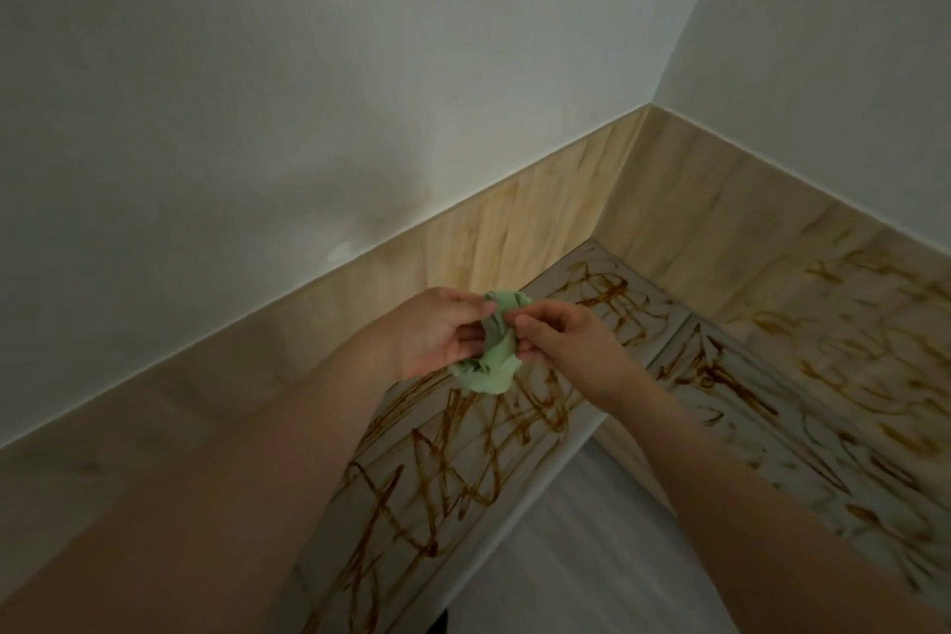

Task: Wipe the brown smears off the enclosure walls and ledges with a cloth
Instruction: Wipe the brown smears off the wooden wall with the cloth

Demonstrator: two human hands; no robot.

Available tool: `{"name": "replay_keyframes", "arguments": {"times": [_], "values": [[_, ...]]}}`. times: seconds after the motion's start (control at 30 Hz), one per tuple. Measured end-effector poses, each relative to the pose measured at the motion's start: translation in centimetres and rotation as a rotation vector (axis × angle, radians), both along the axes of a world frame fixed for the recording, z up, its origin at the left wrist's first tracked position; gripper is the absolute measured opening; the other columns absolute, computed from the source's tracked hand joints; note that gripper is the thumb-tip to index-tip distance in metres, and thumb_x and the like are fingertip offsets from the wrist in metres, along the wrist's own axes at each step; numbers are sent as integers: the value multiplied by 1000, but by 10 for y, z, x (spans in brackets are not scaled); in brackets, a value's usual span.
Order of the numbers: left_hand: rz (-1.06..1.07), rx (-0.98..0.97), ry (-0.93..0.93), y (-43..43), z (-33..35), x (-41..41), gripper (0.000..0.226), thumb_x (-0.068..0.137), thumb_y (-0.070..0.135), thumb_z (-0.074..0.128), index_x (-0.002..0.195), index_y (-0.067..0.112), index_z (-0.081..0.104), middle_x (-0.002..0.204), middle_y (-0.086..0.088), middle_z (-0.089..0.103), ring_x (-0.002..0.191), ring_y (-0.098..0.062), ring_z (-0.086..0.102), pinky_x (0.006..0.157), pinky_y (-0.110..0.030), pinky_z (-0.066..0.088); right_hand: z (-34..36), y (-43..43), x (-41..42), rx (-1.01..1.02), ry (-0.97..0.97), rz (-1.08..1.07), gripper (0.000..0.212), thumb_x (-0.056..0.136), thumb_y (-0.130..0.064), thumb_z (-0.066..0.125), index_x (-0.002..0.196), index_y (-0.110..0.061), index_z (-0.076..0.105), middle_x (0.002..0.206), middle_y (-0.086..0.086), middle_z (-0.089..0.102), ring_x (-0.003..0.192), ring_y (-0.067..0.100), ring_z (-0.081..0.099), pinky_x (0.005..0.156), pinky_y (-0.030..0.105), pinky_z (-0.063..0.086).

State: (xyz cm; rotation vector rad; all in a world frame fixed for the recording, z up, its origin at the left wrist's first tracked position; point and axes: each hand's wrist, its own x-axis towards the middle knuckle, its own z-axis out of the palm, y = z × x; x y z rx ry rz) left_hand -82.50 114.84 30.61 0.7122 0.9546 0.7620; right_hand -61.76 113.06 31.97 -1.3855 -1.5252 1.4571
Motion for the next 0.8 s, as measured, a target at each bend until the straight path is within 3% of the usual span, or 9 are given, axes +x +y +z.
{"name": "replay_keyframes", "arguments": {"times": [0.13, 0.2, 0.27, 0.33, 0.43, 0.53, 0.63, 0.7, 0.8], "values": [[52, -8, 69, 29, -8, 7, 23, 104, 5, 51, 117, -8, 65, 104, -23, 75, 90, -29, 76, 75, -34, 61, -18, 26, -11, -12, -65, -63, 41, 83, -46, 81, 106, -20, 60, 95, 3, 65, 86, 17, 64, 83, 42, 59], [63, 0, 80, 44, -6, 8, 26, 105, 8, 47, 118, -7, 65, 103, -22, 74, 89, -28, 75, 74, -36, 61, -28, 41, -14, -27, -115, -103, 41, 84, -37, 82, 110, -24, 54, 103, 4, 65, 90, 19, 66, 83, 43, 59], [93, 37, 149, 58, 2, 9, 29, 105, 16, 44, 114, -2, 66, 105, -19, 70, 96, -29, 69, 84, -42, 58, -32, 58, -9, -117, -3, -115, 37, 90, -16, 74, 119, -23, 51, 115, 12, 67, 95, 24, 69, 81, 39, 62], [132, 149, 311, 67, 16, 8, 33, 105, 22, 38, 100, 5, 66, 91, -12, 65, 89, -25, 61, 84, -42, 50, -29, 70, 1, -181, 89, -134, 34, 94, -3, 60, 122, -21, 52, 118, 16, 68, 95, 28, 70, 77, 38, 60], [130, 466, 768, 84, 46, 6, 38, 107, 24, 32, 82, 9, 57, 79, -6, 57, 75, -19, 52, 70, -34, 42, -20, 93, 28, -126, -44, -131, 33, 92, -3, 51, 118, -23, 56, 113, 12, 69, 94, 29, 68, 78, 42, 58], [39, 665, 893, 97, 73, 10, 32, 106, 23, 35, 79, 9, 47, 75, -5, 48, 69, -15, 45, 66, -35, 36, -5, 110, 43, -113, -2, 71, 49, 79, -21, 63, 126, -34, 59, 107, 9, 63, 88, 24, 60, 74, 36, 49], [-85, 786, 991, 100, 103, 23, 31, 106, 21, 37, 80, 6, 46, 72, -1, 46, 64, -11, 43, 64, -33, 35, 19, 124, 37, -53, -73, 340, 54, 83, -38, 76, 132, -49, 59, 132, -7, 54, 113, 15, 60, 90, 28, 49], [-113, 831, 1022, 97, 121, 31, 31, 105, 20, 37, 79, 7, 47, 72, -1, 46, 65, -11, 43, 63, -32, 37, 34, 130, 28, -1, -84, 484, 44, 86, -43, 78, 129, -42, 66, 139, -16, 55, 129, 8, 55, 109, 34, 45], [-102, 846, 1106, 97, 136, 36, 33, 104, 23, 35, 84, 2, 49, 75, -4, 48, 68, -12, 44, 66, -31, 38, 49, 131, 26, 13, 48, 639, 35, 98, -27, 69, 131, -18, 70, 134, -1, 69, 129, 18, 62, 115, 44, 42]]}}
